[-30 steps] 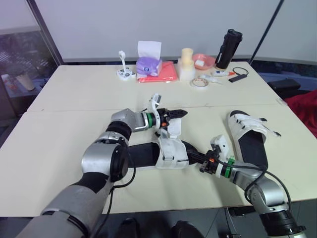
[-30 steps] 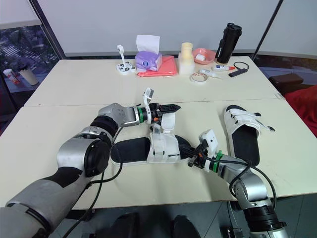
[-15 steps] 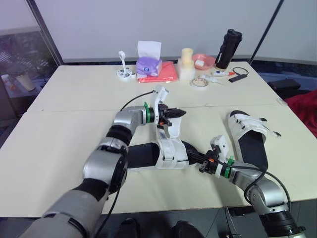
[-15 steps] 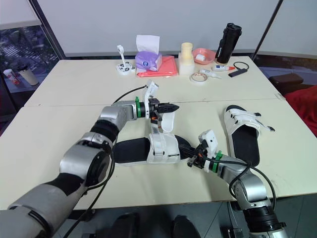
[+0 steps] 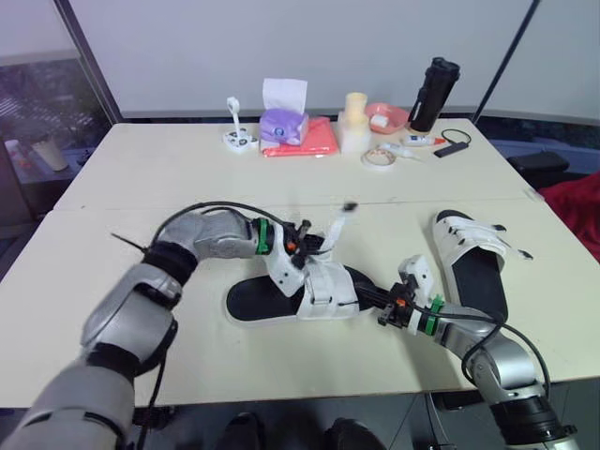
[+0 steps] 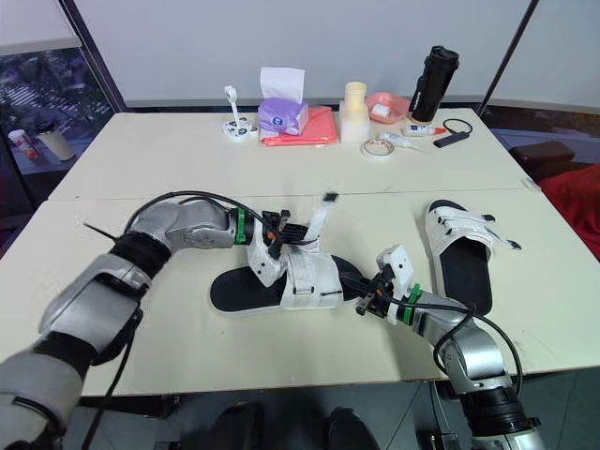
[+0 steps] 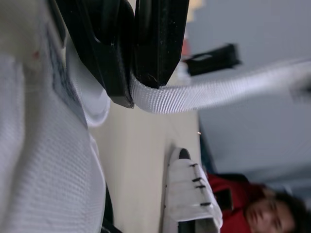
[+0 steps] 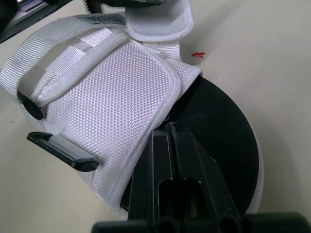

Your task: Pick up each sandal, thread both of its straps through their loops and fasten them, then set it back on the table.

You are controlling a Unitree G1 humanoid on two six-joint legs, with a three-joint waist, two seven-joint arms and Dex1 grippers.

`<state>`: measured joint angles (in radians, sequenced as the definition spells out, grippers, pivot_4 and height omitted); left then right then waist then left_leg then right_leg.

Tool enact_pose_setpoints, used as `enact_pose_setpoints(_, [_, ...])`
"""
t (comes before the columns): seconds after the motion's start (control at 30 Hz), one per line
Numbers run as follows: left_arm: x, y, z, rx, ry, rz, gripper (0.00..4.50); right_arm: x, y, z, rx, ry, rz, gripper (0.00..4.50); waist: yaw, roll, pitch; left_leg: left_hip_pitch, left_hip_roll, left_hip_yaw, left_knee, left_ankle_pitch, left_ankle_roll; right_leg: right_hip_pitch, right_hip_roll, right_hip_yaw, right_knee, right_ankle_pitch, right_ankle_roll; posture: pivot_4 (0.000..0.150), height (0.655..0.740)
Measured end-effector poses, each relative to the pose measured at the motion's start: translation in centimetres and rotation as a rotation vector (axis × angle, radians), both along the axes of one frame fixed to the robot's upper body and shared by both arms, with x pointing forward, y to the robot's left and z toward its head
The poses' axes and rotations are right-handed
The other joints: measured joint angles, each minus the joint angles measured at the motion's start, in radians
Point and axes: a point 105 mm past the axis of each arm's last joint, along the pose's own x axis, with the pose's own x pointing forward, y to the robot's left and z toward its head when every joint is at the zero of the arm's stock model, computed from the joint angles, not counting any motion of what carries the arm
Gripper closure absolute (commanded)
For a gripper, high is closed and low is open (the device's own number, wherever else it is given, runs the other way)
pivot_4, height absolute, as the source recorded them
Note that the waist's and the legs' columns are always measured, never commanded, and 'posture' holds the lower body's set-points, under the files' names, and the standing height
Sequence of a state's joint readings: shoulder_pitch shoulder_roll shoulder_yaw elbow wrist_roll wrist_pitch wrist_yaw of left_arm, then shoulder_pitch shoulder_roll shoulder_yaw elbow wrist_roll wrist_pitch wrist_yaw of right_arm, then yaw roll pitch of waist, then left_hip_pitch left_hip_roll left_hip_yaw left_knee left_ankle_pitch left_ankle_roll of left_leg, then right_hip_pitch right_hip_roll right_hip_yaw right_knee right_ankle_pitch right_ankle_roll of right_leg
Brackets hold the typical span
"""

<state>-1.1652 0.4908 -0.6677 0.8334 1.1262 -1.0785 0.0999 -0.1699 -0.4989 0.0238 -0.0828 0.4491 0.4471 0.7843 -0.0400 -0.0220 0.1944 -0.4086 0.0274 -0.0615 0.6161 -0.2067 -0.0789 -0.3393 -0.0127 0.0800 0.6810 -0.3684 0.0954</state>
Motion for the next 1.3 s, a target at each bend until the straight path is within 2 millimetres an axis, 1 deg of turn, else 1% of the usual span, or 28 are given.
enact_pose_setpoints(0.17, [-0.1, -0.5, -0.3, -0.1, -0.094, -0.086, 4.31, 0.0, 0.1, 0.1, -0.001, -0.003, 0.008, 4.5, -0.002, 0.0, 0.0, 0.0, 0.0, 0.0, -0.001, 0.0, 0.0, -0.001, 0.0, 0.0, 0.001, 0.0, 0.0, 0.15, 0.74])
enact_pose_setpoints(0.23, [-0.1, -0.5, 0.1, -0.141, -0.111, -0.104, 4.31, 0.1, 0.0, 0.0, -0.002, -0.003, 0.007, 4.5, -0.001, 0.0, 0.0, 0.0, 0.0, 0.0, -0.001, 0.0, 0.0, -0.001, 0.0, 0.0, 0.001, 0.0, 0.0, 0.15, 0.74])
enact_pose_setpoints(0.27, [0.0, -0.5, 0.6, -0.172, -0.123, -0.111, 4.31, 0.1, 0.0, 0.0, -0.002, -0.003, 0.007, 4.5, -0.001, 0.0, 0.0, 0.0, 0.0, 0.0, 0.0, 0.0, 0.0, -0.001, 0.0, 0.0, 0.001, 0.0, 0.0, 0.15, 0.74])
enact_pose_setpoints(0.3, [0.1, -0.5, 1.1, -0.199, -0.135, -0.115, 4.08, 0.1, 0.0, 0.0, -0.003, -0.004, 0.006, 4.5, 0.0, 0.0, 0.0, 0.0, 0.0, 0.0, 0.0, 0.0, 0.0, -0.001, 0.0, 0.0, 0.001, 0.0, 0.0, 0.15, 0.74])
enact_pose_setpoints(0.37, [0.1, -0.6, 1.6, -0.23, -0.149, -0.121, 3.47, 0.1, 0.0, 0.0, -0.002, -0.005, 0.006, 4.5, 0.0, 0.0, 0.0, 0.0, 0.0, 0.0, -0.001, 0.0, 0.0, -0.001, 0.0, 0.0, 0.001, 0.0, 0.0, 0.15, 0.74])
enact_pose_setpoints(0.4, [0.3, -0.5, 1.7, -0.237, -0.154, -0.112, 2.88, 0.1, 0.0, 0.0, -0.002, -0.005, 0.006, 4.5, 0.0, 0.0, 0.0, 0.0, 0.0, 0.0, -0.001, 0.0, 0.0, -0.001, 0.0, 0.0, 0.001, 0.0, 0.0, 0.15, 0.74])
enact_pose_setpoints(0.43, [0.5, -0.5, 1.9, -0.239, -0.162, -0.103, 2.52, 0.1, 0.0, 0.0, -0.002, -0.005, 0.006, 4.5, 0.0, 0.0, 0.0, 0.0, 0.0, 0.001, -0.001, 0.0, 0.0, -0.001, 0.0, 0.0, 0.001, 0.0, 0.0, 0.15, 0.74])
enact_pose_setpoints(0.47, [0.7, -0.4, 2.0, -0.244, -0.165, -0.094, 2.06, 0.1, 0.0, 0.0, -0.002, -0.005, 0.005, 4.5, 0.0, 0.0, 0.0, 0.0, 0.0, 0.001, -0.001, 0.0, 0.0, -0.001, 0.0, 0.0, 0.001, 0.0, 0.0, 0.15, 0.74])
enact_pose_setpoints(0.57, [0.9, -0.3, 2.2, -0.263, -0.155, -0.076, 0.45, 0.2, -0.1, 0.0, 0.0, -0.005, 0.007, 4.5, -0.001, 0.0, 0.0, 0.0, 0.0, 0.0, -0.001, 0.0, 0.0, -0.001, 0.0, -0.001, 0.001, 0.0, 0.0, 0.15, 0.74])
enact_pose_setpoints(0.6, [0.9, -0.3, 2.2, -0.271, -0.152, -0.074, 0.06, 0.3, -0.1, 0.0, 0.0, -0.006, 0.007, 4.5, -0.001, 0.0, 0.0, 0.0, 0.0, 0.001, 0.0, 0.0, 0.0, -0.001, 0.0, -0.001, 0.001, 0.0, 0.0, 0.15, 0.74])
enact_pose_setpoints(0.7, [0.9, -0.3, 2.5, -0.283, -0.149, -0.074, 0.06, 0.5, -0.2, 0.1, 0.001, -0.006, 0.004, 4.5, 0.0, 0.0, 0.0, 0.0, 0.0, 0.001, 0.0, 0.0, 0.0, 0.0, 0.0, -0.001, 0.001, 0.0, 0.0, 0.15, 0.74])
enact_pose_setpoints(0.8, [0.7, 0.2, 2.8, -0.297, -0.134, -0.083, 0.06, 0.7, -0.2, 0.1, 0.001, -0.006, 0.001, 4.5, 0.0, 0.0, 0.0, 0.0, 0.0, 0.001, 0.0, 0.0, 0.0, 0.0, 0.0, -0.001, 0.001, 0.0, 0.0, 0.15, 0.74])
enact_pose_setpoints(0.93, [0.4, 1.9, 3.7, -0.306, -0.134, -0.088, 0.06, 0.9, -0.4, 0.0, 0.002, -0.009, -0.005, 4.5, 0.002, 0.0, 0.0, 0.0, 0.0, 0.0, 0.0, 0.0, 0.0, 0.0, 0.0, -0.001, 0.001, 0.0, 0.0, 0.15, 0.74])
enact_pose_setpoints(1.1, [0.4, 3.4, 4.2, -0.314, -0.114, -0.066, 0.06, 1.0, -0.5, 0.0, 0.003, -0.012, -0.01, 4.5, 0.003, -0.001, -0.001, 0.0, 0.0, 0.0, 0.0, 0.0, 0.0, 0.0, 0.0, -0.001, 0.001, 0.0, 0.0, 0.15, 0.74])
enact_pose_setpoints(1.17, [0.6, 3.7, 4.8, -0.369, -0.058, -0.025, 0.06, 1.1, -0.5, 0.0, 0.003, -0.011, -0.011, 4.5, 0.004, -0.001, -0.001, 0.0, 0.0, 0.001, 0.0, 0.0, 0.0, 0.0, 0.0, -0.001, 0.001, 0.0, 0.0, 0.15, 0.74])
enact_pose_setpoints(1.2, [1.0, 3.9, 5.3, -0.429, -0.015, 0.022, 0.06, 1.1, -0.5, 0.0, 0.003, -0.012, -0.012, 4.5, 0.005, -0.001, -0.001, 0.0, 0.0, 0.001, 0.0, 0.0, 0.0, 0.0, 0.0, -0.001, 0.001, 0.0, 0.0, 0.15, 0.74])
enact_pose_setpoints(1.27, [2.8, 4.0, 6.4, -0.606, 0.127, 0.188, 0.06, 1.2, -0.7, -0.1, 0.003, -0.011, -0.017, 4.5, 0.007, -0.001, -0.003, 0.001, 0.0, 0.001, 0.0, 0.0, 0.0, 0.0, 0.0, -0.001, 0.002, 0.0, 0.0, 0.15, 0.74])
enact_pose_setpoints(1.3, [3.7, 4.1, 6.4, -0.677, 0.224, 0.27, 0.06, 1.3, -0.7, -0.1, 0.004, -0.01, -0.019, 4.5, 0.007, -0.001, -0.003, 0.001, 0.0, 0.001, 0.0, 0.0, 0.0, 0.001, -0.001, -0.002, 0.002, 0.0, 0.0, 0.15, 0.74])
